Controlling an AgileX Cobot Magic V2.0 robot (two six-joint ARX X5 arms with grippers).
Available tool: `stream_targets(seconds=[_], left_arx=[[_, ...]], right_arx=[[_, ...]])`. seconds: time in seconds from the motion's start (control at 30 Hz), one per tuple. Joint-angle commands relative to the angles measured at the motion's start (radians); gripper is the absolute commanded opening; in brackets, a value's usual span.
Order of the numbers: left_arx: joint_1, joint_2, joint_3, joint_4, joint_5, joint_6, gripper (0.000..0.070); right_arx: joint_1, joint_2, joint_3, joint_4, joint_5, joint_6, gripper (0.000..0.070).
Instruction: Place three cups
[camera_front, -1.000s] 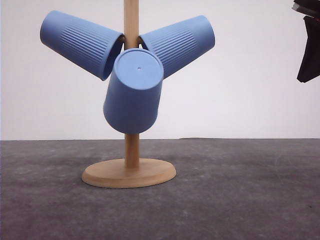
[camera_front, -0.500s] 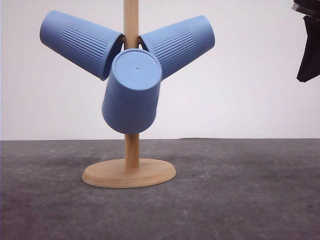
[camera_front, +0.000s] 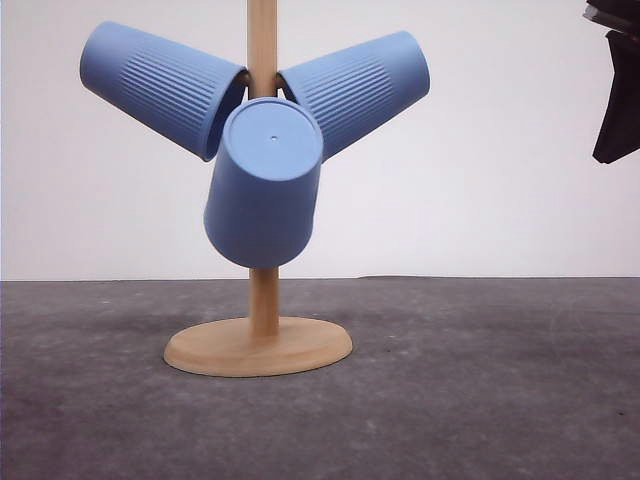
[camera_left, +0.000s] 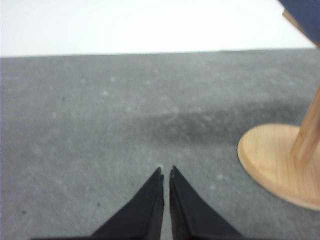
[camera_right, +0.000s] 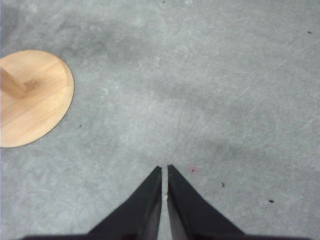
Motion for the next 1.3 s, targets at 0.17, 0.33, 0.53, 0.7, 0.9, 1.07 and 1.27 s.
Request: stream_targets(seconds=[0.17,0.33,0.53,0.7,0.9,1.07,1.27], left_arx=[[0.000,-0.001,-0.014,0.012,-0.002,-0.002,0.0000],[0.000,-0.001,-0.014,0.012,-0.002,-0.002,0.0000],[0.000,-0.001,-0.014,0.012,-0.002,-0.002,0.0000],[0.000,-0.001,-0.014,0.012,-0.002,-0.002,0.0000],[0.000,-0.001,-0.014,0.012,-0.001,-0.002,0.0000],[0.000,-0.001,-0.014,0.012,-0.002,-0.002,0.0000],[0.000,-0.001,-0.014,0.012,-0.002,-0.002,0.0000]], right_arx=[[0.000,0.005,0.009,0.009,-0.002,-0.008,0.0016],[0.000,0.005,0.009,0.009,-0.002,-0.008,0.0016],[0.000,0.005,0.009,0.009,-0.002,-0.008,0.0016],[-0.002,-0.018,0.009,0.017,0.003,-0.071,0.0016],[-0.024,-0.132,-0.101,0.175,0.063,-0.149,0.0016],[-0.103,-0.380,-0.416,0.411,0.139,-0.080,0.0016],[-0.173,-0.721,-0.671,0.450,0.230,-0.039,0.0016]])
